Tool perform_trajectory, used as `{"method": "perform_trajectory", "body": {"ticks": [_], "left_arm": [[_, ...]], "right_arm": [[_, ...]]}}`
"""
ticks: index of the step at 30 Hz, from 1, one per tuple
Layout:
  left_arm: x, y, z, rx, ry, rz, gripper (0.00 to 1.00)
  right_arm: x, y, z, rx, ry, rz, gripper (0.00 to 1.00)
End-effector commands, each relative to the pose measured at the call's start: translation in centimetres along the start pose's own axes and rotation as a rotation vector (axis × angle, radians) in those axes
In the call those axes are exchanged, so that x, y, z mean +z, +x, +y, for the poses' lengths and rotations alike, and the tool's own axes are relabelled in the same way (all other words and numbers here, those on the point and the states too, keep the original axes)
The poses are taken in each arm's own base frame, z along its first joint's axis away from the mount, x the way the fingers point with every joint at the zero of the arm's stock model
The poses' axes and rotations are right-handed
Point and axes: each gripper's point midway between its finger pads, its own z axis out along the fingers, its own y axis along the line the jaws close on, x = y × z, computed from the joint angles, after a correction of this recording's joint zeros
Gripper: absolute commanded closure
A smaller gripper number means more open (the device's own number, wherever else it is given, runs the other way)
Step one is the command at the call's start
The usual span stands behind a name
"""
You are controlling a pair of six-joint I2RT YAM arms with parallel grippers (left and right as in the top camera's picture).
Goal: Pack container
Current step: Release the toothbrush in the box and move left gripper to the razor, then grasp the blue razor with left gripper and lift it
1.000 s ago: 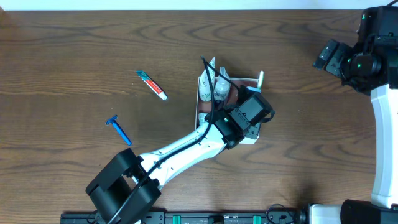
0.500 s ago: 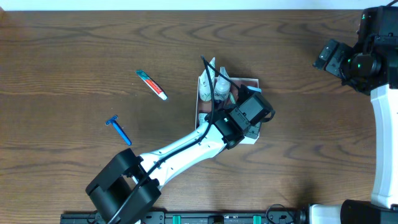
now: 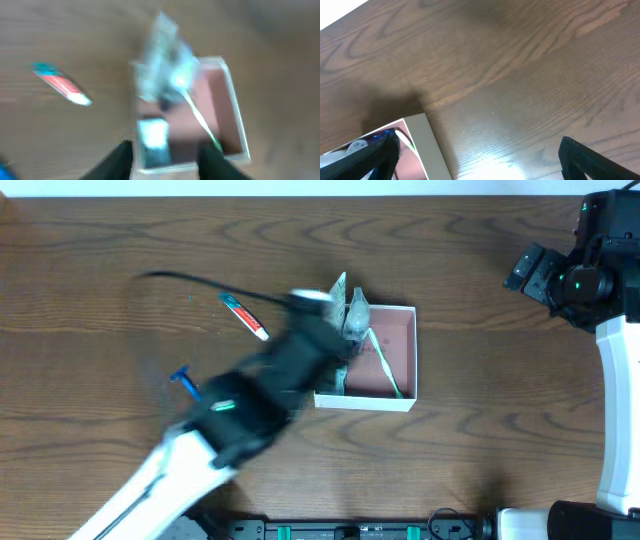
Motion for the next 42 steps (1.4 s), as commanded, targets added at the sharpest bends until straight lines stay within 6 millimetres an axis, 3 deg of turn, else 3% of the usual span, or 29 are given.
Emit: {"method": "perform_trajectory", "body": {"ticks": [1, 5, 9, 16, 21, 25, 34, 42], "left_arm": [[-0.1, -2.3, 6.4, -0.112, -0.206, -0.078, 0.5], [1.4, -1.8, 13.6, -0.225, -0.403, -0.017, 0.48], [2.2, 2.0, 20.2, -0.443, -0.574, 0.162, 0.48], [5.4, 8.7, 25.2, -0.705, -0.552, 0.485, 0.46], [7.0, 13.0, 26.5, -0.736, -0.574, 0.649, 0.46], [7.9, 15.2, 26.7, -0.725, -0.584, 0.723, 0.46], [10.3, 18.4, 26.3, -0.749, -0.527, 0.711, 0.46], [12.3, 20.0, 25.8, -0.739, -0.45, 0.676, 0.46]], "right_arm": [[-0.1, -0.2, -0.1, 0.013, 0.006, -0.007, 0.01], [-0.1, -0.2, -0.1, 0.014, 0.006, -0.007, 0.01], [-0.1, -0.2, -0.1, 0.014, 0.006, -0.007, 0.01], [-0.1, -0.2, -0.1, 0.013, 0.006, -0.007, 0.01], [-0.1, -0.2, -0.1, 0.014, 0.006, -0.007, 0.01], [-0.1, -0.2, -0.1, 0.014, 0.006, -0.007, 0.01], [-0.1, -0.2, -0.1, 0.014, 0.006, -0.007, 0.01], [-0.1, -0.2, -0.1, 0.013, 0.006, -0.007, 0.01]]}}
